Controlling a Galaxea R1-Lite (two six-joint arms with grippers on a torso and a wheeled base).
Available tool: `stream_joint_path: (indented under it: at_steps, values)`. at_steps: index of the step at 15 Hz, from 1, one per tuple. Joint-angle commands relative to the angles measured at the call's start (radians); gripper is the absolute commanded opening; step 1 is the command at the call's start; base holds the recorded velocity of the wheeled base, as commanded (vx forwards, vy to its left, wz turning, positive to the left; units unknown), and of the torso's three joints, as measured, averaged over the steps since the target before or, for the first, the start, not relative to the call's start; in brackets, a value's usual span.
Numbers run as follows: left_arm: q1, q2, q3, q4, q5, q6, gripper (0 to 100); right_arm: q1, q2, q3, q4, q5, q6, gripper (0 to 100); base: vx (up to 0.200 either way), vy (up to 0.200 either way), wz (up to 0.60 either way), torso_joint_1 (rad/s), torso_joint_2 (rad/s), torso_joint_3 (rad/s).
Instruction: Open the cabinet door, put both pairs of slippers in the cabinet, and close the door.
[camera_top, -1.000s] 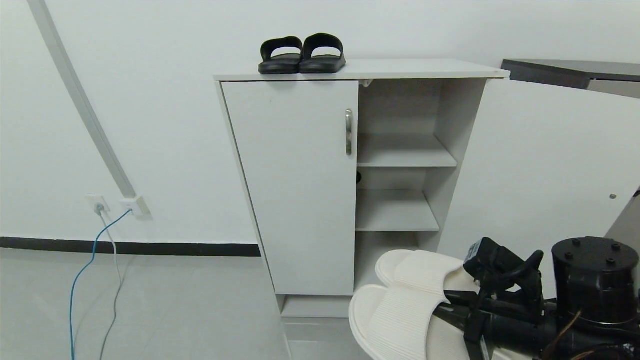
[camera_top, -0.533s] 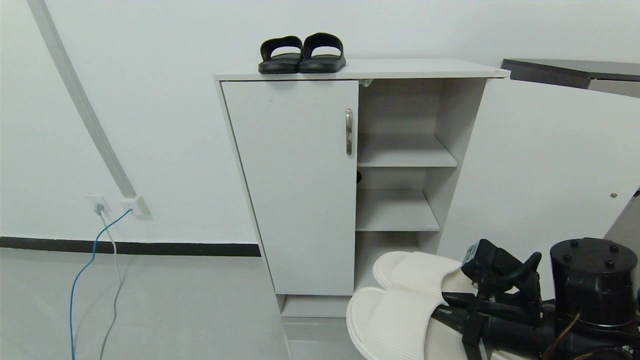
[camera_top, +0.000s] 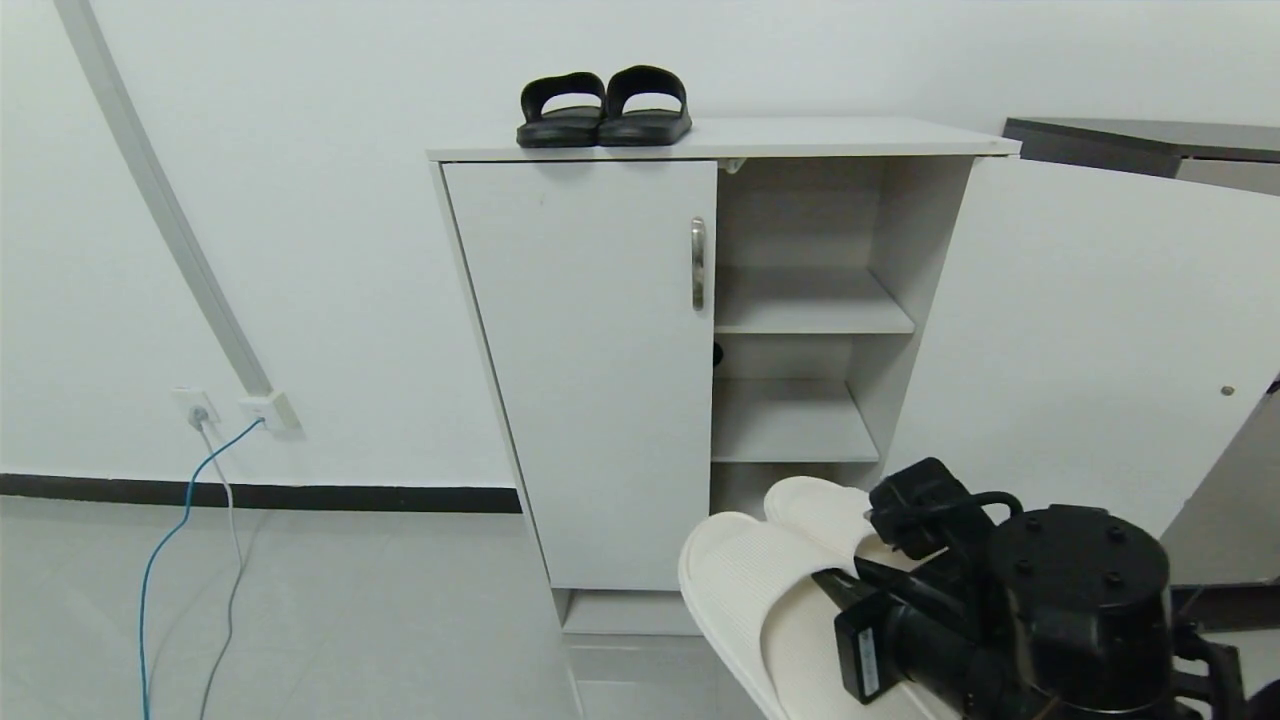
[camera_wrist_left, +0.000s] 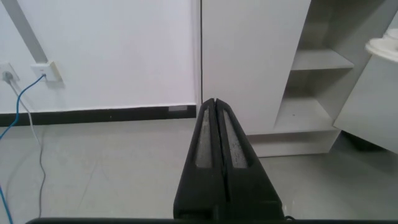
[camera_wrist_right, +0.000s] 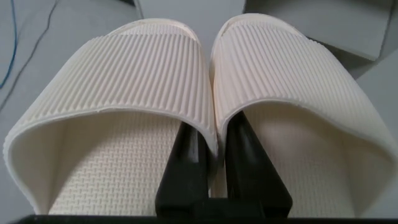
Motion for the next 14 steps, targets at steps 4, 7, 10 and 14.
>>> stream_joint_path:
  at_steps: [4, 7, 10, 14]
  values:
    - [0.000, 0.003, 0.002, 0.000, 0.000, -0.001, 0, 0.044, 0.278, -0.211, -0.015, -0.258, 0.126, 0, 0.000, 0.000, 0.00, 0.000, 0.00, 0.000]
    - [0.000, 0.003, 0.000, 0.000, 0.000, -0.001, 0, 0.035, 0.371, -0.309, -0.016, -0.395, 0.145, 0, 0.000, 0.000, 0.00, 0.000, 0.00, 0.000]
    - [0.000, 0.003, 0.000, 0.000, 0.000, -0.001, 0, 0.000, 0.394, -0.350, -0.016, -0.435, 0.169, 0, 0.000, 0.000, 0.00, 0.000, 0.00, 0.000]
    - [0.000, 0.003, 0.000, 0.000, 0.000, -0.001, 0, -0.043, 0.402, -0.350, -0.018, -0.433, 0.189, 0, 0.000, -0.150, 0.00, 0.001, 0.00, 0.002]
